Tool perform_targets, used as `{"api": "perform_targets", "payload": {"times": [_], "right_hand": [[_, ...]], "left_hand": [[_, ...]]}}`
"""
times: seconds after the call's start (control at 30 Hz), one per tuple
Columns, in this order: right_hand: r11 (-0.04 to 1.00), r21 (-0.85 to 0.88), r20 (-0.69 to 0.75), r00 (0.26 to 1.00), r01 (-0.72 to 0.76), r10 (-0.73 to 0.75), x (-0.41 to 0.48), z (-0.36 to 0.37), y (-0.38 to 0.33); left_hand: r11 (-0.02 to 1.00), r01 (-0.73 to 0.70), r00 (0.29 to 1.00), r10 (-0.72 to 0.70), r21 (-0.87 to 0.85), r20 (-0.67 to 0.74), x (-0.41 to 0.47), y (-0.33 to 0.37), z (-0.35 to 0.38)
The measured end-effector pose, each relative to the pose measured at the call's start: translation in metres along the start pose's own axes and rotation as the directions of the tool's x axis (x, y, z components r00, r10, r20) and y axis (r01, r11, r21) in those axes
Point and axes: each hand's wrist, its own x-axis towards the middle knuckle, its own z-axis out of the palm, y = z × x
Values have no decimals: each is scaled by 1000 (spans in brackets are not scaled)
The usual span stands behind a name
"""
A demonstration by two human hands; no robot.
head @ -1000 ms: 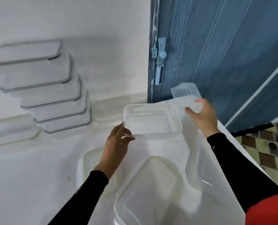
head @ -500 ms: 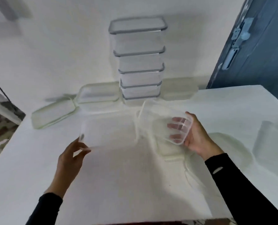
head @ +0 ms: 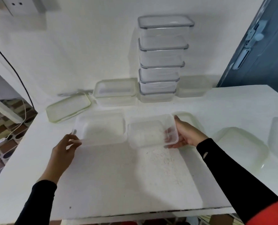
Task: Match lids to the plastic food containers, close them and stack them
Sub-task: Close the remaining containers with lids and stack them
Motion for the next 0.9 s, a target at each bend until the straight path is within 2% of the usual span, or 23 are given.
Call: {"api": "perform_targets", "payload": {"times": [0.07, 0.13, 0.23, 0.27, 0.33, 0.4, 0.47, 0.53, 0.63, 0.8, 0.9], "right_hand": [[994, -86, -123, 989, 66, -76, -3, -2, -4], [958, -247, -284, 935, 145, -214, -7, -8, 0], [817, -540, -477, 726, 203, -495, -6, -23, 18], [782, -598, -484, 698, 175, -527, -5, -26, 24], [726, -688, -449, 784, 3, -429, 1, -28, 36], [673, -731, -419, 855, -117, -306, 8, -27, 47], [667, -738, -398, 865, -104, -305, 12, -27, 51], [643, -761, -375, 865, -83, -333, 12, -28, 52], [631, -770, -355, 886, -96, -299, 6, -23, 53], [774, -633, -389, 857, 17, -337, 2, -31, 46], [894, -429, -417, 850, 127, -321, -5, -61, 31]], "left_hand": [[1000, -24, 1000, 24, -20, -15, -2, 3, -4], [986, -161, 986, 163, 51, -28, -7, 2, -5], [954, -252, 954, 273, 162, -124, -22, 17, 3], [944, -289, 938, 313, 161, -151, -28, 28, 9], [901, -419, 891, 432, 117, -139, -39, 55, 29], [841, -538, 839, 541, 58, -61, -47, 81, 55], [792, -610, 792, 610, 29, 25, -53, 102, 80], [751, -656, 755, 650, 79, 87, -53, 113, 99], [722, -671, 742, 658, 172, 129, -43, 118, 116], [763, -630, 777, 616, 146, 134, -42, 124, 120], [791, -606, 792, 590, 82, 153, -44, 123, 122]]}}
